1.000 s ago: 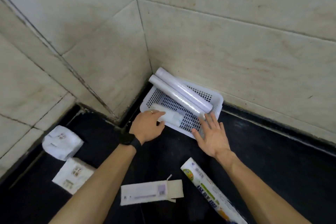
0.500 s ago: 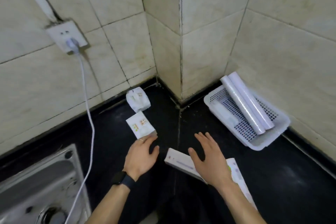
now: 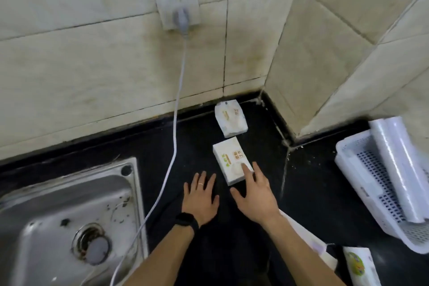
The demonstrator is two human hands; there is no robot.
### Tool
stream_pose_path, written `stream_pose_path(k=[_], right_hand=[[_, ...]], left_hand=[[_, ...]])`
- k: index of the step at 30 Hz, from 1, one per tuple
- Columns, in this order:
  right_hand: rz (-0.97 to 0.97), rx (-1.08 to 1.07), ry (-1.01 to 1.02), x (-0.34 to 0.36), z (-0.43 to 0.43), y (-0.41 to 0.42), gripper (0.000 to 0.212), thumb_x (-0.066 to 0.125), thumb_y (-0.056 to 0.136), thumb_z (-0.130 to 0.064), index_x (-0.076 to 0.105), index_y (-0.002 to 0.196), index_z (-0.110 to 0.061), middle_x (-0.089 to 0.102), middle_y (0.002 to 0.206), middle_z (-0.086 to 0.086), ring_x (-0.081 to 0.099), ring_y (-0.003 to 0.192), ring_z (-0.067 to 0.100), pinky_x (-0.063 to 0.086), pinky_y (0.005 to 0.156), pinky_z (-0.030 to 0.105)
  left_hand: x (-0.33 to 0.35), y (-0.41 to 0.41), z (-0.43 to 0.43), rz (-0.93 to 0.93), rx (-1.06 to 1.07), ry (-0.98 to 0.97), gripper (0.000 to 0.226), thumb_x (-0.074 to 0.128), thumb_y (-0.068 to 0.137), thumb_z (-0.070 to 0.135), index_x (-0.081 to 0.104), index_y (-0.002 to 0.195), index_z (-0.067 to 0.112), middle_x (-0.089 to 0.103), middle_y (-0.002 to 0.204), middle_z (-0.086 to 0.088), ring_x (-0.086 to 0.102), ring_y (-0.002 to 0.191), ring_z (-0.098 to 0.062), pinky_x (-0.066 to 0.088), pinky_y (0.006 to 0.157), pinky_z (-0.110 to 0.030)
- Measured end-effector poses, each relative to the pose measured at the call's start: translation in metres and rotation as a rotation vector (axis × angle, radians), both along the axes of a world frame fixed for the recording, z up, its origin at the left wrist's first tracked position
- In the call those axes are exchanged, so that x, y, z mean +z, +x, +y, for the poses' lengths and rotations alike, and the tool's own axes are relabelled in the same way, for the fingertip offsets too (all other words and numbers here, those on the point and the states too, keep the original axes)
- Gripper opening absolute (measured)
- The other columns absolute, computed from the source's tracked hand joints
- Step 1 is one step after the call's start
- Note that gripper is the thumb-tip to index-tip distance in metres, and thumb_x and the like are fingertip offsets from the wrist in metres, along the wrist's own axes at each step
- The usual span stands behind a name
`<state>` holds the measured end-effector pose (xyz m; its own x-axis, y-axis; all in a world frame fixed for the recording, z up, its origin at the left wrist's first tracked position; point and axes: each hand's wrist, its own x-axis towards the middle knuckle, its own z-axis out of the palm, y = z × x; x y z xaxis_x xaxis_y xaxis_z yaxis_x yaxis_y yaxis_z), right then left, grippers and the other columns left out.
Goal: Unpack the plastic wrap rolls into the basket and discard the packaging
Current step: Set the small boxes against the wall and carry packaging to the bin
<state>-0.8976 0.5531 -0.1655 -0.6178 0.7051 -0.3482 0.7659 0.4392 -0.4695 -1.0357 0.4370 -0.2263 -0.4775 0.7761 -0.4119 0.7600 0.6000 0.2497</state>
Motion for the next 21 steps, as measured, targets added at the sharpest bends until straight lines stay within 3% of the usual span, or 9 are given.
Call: stream_pose_path(k=[4, 7, 13, 16, 18, 21], right_hand=[[-0.085, -0.039, 0.002, -0.029, 0.007, -0.04, 0.094, 0.052, 0.088, -0.065, -0.001, 0.156, -0.028, -0.004, 0.165, 0.011, 0.01, 0.147, 0.039, 0.036, 0.113, 0.053], [-0.085, -0.121, 0.014, -0.045, 0.008, -0.049, 0.092, 0.059, 0.086, -0.06, 0.002, 0.153, -0.032, 0.004, 0.161, 0.013, 0.018, 0.142, 0.04, 0.043, 0.106, 0.053], [0.09, -0.207, -0.041, -0.047, 0.01, -0.042, 0.085, 0.07, 0.084, -0.042, 0.017, 0.15, -0.032, 0.026, 0.149, 0.008, 0.039, 0.128, 0.034, 0.045, 0.098, 0.046], [0.241, -0.318, -0.085, -0.037, 0.022, -0.025, 0.077, 0.072, 0.083, -0.042, 0.027, 0.146, -0.035, 0.035, 0.146, 0.003, 0.045, 0.128, 0.021, 0.046, 0.097, 0.04], [0.296, -0.371, -0.077, -0.03, 0.034, -0.011, 0.074, 0.073, 0.084, -0.04, 0.03, 0.144, -0.035, 0.038, 0.145, 0.003, 0.044, 0.128, 0.019, 0.047, 0.097, 0.039], [0.321, -0.479, -0.062, -0.023, 0.064, 0.001, 0.074, 0.074, 0.084, -0.038, 0.03, 0.144, -0.036, 0.037, 0.144, 0.007, 0.048, 0.125, 0.026, 0.048, 0.096, 0.046]], left_hand=[[-0.031, -0.006, -0.008, -0.005, -0.091, -0.041, 0.07, 0.028, 0.097, 0.054, 0.0, 0.156, 0.029, -0.013, 0.163, -0.004, -0.007, 0.151, -0.028, 0.004, 0.116, -0.064], [-0.045, -0.005, -0.018, 0.011, -0.093, 0.013, 0.069, 0.032, 0.095, 0.058, 0.02, 0.155, 0.027, 0.008, 0.162, -0.007, 0.018, 0.149, -0.03, 0.021, 0.111, -0.067], [-0.043, -0.008, -0.021, 0.007, -0.103, 0.033, 0.069, 0.034, 0.095, 0.06, 0.023, 0.155, 0.029, 0.013, 0.164, -0.005, 0.015, 0.15, -0.026, 0.013, 0.111, -0.061], [-0.037, -0.011, -0.014, -0.022, -0.101, -0.008, 0.068, 0.041, 0.09, 0.06, 0.033, 0.151, 0.029, 0.029, 0.159, -0.007, 0.03, 0.143, -0.029, 0.03, 0.108, -0.063], [-0.027, -0.018, -0.001, -0.018, -0.09, -0.003, 0.061, 0.043, 0.089, 0.056, 0.042, 0.144, 0.03, 0.038, 0.153, -0.007, 0.039, 0.135, -0.031, 0.041, 0.101, -0.057], [-0.007, -0.035, 0.035, 0.004, -0.044, 0.036, 0.051, 0.041, 0.094, 0.051, 0.044, 0.139, 0.027, 0.039, 0.146, -0.004, 0.041, 0.127, -0.026, 0.044, 0.098, -0.042]])
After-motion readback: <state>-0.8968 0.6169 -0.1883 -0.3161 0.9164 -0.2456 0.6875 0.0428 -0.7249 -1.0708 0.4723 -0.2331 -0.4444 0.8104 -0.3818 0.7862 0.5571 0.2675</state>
